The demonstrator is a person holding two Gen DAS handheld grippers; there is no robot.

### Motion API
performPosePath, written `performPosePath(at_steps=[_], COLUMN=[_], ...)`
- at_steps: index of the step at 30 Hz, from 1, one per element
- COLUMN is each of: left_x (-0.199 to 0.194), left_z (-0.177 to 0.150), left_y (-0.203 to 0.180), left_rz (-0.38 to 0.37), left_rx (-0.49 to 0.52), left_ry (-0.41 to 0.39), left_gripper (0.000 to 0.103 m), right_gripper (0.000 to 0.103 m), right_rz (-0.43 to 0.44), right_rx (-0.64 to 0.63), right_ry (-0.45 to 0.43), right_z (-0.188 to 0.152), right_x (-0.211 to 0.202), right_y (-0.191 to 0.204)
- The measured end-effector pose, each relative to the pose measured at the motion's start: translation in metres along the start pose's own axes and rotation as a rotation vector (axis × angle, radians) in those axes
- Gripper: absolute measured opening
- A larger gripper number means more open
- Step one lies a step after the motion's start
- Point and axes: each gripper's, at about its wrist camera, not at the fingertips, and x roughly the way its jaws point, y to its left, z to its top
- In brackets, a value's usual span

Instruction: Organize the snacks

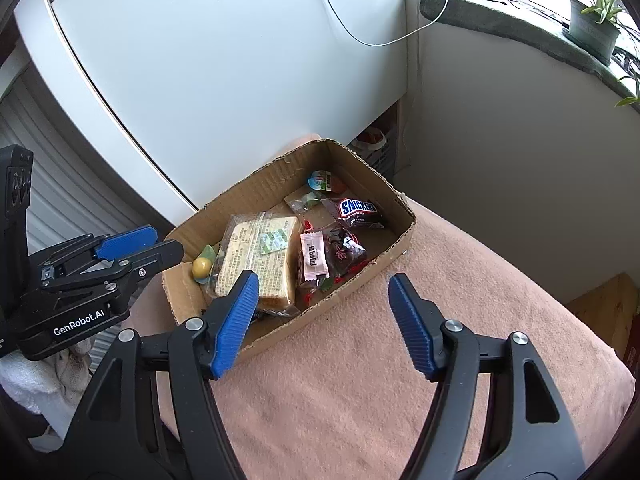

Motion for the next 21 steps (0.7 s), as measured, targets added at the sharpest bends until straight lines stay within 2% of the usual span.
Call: performPosePath(at_steps=[5,8,14,21], left_x=[-0.018,-0.029,-0.057,-0.075], left_z=[-0.009,-0.017,-0.034,-0.049], left_y=[-0.008,-0.014,-0.026,-0.029], left_rz=[0.010,0.021,0.055,0.067], left_rx=[0.008,0.012,0.017,-0.017], left_ry=[-0.015,-0.020,-0.057,-0.070], left_gripper=[0.049,0.059,0.069,0.071], right_gripper=[0.079,0.079,0.087,0.087], right_rz=[0.010,0.001,-0.020,-0.034], right_rx=[0.020,0.021,0.034,0.068], right_ry=[-0.027,-0.037,-0.073,-0.080], right_z=[-0.013,-0.021,-0.039,-0.057], right_x=[-0.018,-0.029,-0.057,-0.073], right_y=[0.001,0.002,0.001,-0.001])
